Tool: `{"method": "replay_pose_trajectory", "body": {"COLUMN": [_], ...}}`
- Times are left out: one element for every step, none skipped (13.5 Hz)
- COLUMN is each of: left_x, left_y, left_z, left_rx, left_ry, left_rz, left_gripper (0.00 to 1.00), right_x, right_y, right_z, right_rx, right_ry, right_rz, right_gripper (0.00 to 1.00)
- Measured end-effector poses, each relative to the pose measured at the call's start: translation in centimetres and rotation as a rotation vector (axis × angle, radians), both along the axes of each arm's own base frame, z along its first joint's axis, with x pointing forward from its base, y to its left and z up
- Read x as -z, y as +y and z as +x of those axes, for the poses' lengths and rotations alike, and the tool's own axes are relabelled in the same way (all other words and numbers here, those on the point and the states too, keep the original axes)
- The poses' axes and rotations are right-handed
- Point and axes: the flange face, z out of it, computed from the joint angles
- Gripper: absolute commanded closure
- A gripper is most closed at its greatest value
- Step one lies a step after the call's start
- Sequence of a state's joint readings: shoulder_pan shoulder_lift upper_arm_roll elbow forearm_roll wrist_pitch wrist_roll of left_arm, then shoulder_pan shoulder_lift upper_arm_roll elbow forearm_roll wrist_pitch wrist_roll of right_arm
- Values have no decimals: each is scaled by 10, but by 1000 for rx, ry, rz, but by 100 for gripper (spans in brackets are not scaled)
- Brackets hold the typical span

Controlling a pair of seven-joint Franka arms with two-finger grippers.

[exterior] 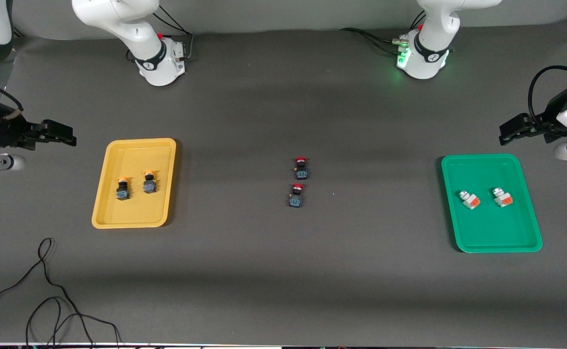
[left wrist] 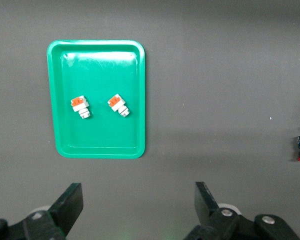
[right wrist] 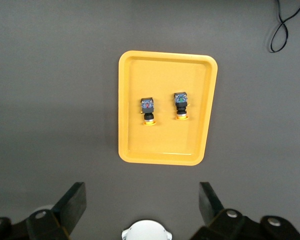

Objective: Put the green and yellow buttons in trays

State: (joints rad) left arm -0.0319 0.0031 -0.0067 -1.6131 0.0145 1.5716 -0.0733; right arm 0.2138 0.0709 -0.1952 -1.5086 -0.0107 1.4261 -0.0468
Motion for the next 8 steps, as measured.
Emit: {"method": "replay_pose_trajectory", "body": {"left_x": [0, 0, 0, 0, 0, 0, 0, 0], "left_y": [0, 0, -1, -1, -2, -2, -3, -4], "left_z": [0, 0, -1, -1, -1, -1, -1, -1], "left_rx": [0, 1, 1, 2, 3, 3, 4, 4], "left_ry": [1, 2, 3, 7, 8, 9, 9, 10], "left_rz": [0, 1, 1, 1, 1, 1, 1, 1], "left_gripper": [1, 1, 1, 1, 1, 1, 1, 1], "right_x": [2, 4, 5, 6, 6, 4, 3, 2], "right_y": [0, 5, 12, 16, 19, 19, 18, 18], "right_z": [-10, -19, -27, -32, -34, -33, -32, -30], "right_rx": [-12, -30, -44, -46, -36, -19, -11, -6], "right_ry": [-19, -36, -47, -55, -65, -78, -89, -101], "right_rz": [-15, -27, -33, -36, -38, -39, -39, -39], "right_gripper": [0, 0, 0, 0, 0, 0, 0, 0]}}
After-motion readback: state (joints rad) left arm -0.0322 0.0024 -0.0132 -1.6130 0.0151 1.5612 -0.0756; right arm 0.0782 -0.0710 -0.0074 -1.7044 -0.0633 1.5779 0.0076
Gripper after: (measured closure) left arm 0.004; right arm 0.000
